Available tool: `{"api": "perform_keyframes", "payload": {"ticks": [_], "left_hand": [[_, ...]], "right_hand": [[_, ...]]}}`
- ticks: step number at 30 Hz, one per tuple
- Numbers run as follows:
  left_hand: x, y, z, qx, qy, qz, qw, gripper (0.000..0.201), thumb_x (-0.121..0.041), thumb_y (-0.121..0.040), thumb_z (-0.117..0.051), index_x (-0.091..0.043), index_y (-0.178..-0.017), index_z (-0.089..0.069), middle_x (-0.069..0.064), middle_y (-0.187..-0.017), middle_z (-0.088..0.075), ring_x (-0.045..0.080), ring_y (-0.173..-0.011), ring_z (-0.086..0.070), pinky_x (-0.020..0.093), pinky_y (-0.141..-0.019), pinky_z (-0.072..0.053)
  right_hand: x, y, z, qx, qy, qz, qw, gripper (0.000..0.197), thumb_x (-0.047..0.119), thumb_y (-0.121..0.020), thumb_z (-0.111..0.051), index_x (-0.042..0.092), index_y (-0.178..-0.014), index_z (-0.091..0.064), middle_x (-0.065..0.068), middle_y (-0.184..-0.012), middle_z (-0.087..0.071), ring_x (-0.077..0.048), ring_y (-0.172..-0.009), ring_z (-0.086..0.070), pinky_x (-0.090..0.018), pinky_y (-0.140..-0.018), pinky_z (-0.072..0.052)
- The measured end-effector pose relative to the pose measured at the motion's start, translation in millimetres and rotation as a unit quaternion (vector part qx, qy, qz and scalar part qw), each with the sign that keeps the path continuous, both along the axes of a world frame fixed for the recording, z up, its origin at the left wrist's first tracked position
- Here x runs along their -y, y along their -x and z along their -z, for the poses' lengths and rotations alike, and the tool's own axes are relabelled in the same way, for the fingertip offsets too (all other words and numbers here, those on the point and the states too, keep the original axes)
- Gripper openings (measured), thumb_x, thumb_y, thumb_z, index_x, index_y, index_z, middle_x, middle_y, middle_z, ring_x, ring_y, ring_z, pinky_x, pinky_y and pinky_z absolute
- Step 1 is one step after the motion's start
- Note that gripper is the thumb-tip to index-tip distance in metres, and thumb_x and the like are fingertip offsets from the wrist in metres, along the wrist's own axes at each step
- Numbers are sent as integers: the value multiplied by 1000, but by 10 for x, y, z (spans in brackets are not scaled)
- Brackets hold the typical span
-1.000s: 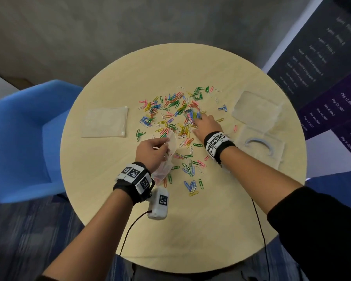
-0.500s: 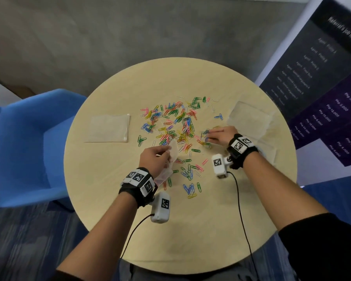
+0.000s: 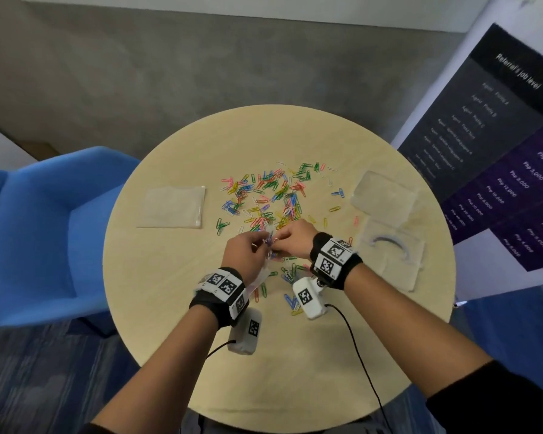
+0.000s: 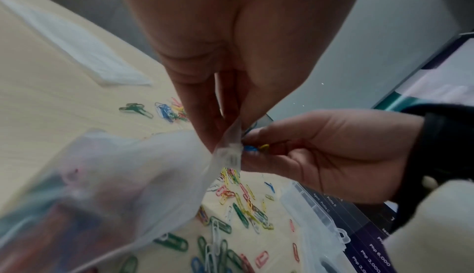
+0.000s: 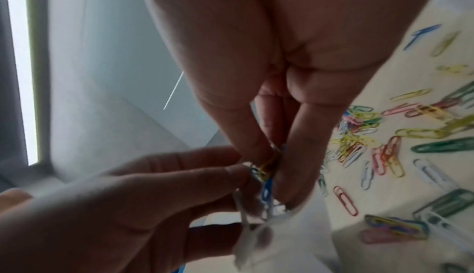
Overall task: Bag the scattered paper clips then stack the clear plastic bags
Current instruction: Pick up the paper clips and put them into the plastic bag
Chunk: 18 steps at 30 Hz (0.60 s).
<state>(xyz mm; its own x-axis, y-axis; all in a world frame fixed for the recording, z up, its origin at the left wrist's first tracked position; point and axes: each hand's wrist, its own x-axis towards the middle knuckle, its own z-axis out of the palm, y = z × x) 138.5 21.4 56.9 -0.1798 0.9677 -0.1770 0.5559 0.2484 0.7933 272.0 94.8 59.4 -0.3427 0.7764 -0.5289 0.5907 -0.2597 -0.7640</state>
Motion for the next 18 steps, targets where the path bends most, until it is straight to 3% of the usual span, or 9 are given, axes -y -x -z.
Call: {"api": "perform_keyframes", "payload": {"ticks": [2, 5, 7, 9, 10, 13, 16, 18], "left_hand": [[12, 10, -29, -18, -20, 18, 999, 27, -11, -92, -59, -13, -117, -71, 8, -104, -74, 16, -83, -65, 20, -78, -45], [25, 65, -15, -15, -15, 18, 1000, 29, -10, -91, -59, -15, -117, -71, 6, -104, -74, 17, -86, -66, 22, -79, -47], [14, 126, 7, 11, -4, -8, 1000, 28, -11, -90, -59, -17, -114, -73, 4, -95, -74, 18, -82, -67, 30, -82, -54], [-12, 183, 31, 18, 14, -30, 999, 27, -14, -89, -59, -20, -111, -73, 0, -87, -71, 17, -77, -66, 31, -81, -55], [-23, 205, 47, 15, 25, -33, 999, 27, -17, -89, -59, -20, -111, -73, 0, -87, -72, 15, -78, -66, 30, -80, -55], [-61, 240, 117, 28, 52, -33, 998, 26, -23, -88, -61, -18, -108, -75, 3, -94, -76, 15, -81, -70, 32, -83, -57], [-83, 229, 149, 35, 53, -35, 997, 20, -23, -89, -63, -18, -101, -78, 1, -90, -76, 11, -76, -67, 20, -71, -52], [-85, 249, 134, 46, 41, -57, 996, 16, -27, -89, -65, -19, -96, -78, -3, -79, -73, 6, -68, -63, 17, -64, -46]], "right_hand": [[-23, 84, 0, 43, 10, -34, 998, 11, 4, -85, -66, 1, -90, -76, -16, -85, -73, -23, -75, -72, -30, -72, -60], [-69, 178, 9, 72, 20, -36, 997, 17, -3, -85, -62, -1, -97, -72, -19, -101, -71, -35, -90, -70, -47, -82, -58], [-64, 221, 25, 81, 13, -32, 996, 23, -5, -84, -63, 4, -104, -71, -13, -102, -69, -30, -89, -69, -39, -77, -60], [-33, 237, 11, 102, -34, -89, 990, 19, -2, -77, -70, 12, -89, -75, -3, -82, -69, -17, -75, -66, -25, -66, -53], [-13, 238, 16, 119, -60, -119, 984, 14, 1, -75, -74, 12, -83, -76, 1, -76, -69, -14, -73, -65, -22, -66, -49], [1, 231, -14, 141, -100, -186, 967, 9, 13, -77, -77, 11, -86, -78, -1, -82, -73, -16, -80, -67, -22, -74, -48], [-173, 145, -99, 114, -69, -249, 959, 9, 17, -82, -71, 20, -86, -78, 1, -88, -75, -16, -83, -68, -28, -79, -54], [-400, 30, -162, 64, -53, -234, 969, 15, 15, -84, -67, 24, -76, -76, 1, -85, -74, -13, -76, -66, -32, -80, -55]]}}
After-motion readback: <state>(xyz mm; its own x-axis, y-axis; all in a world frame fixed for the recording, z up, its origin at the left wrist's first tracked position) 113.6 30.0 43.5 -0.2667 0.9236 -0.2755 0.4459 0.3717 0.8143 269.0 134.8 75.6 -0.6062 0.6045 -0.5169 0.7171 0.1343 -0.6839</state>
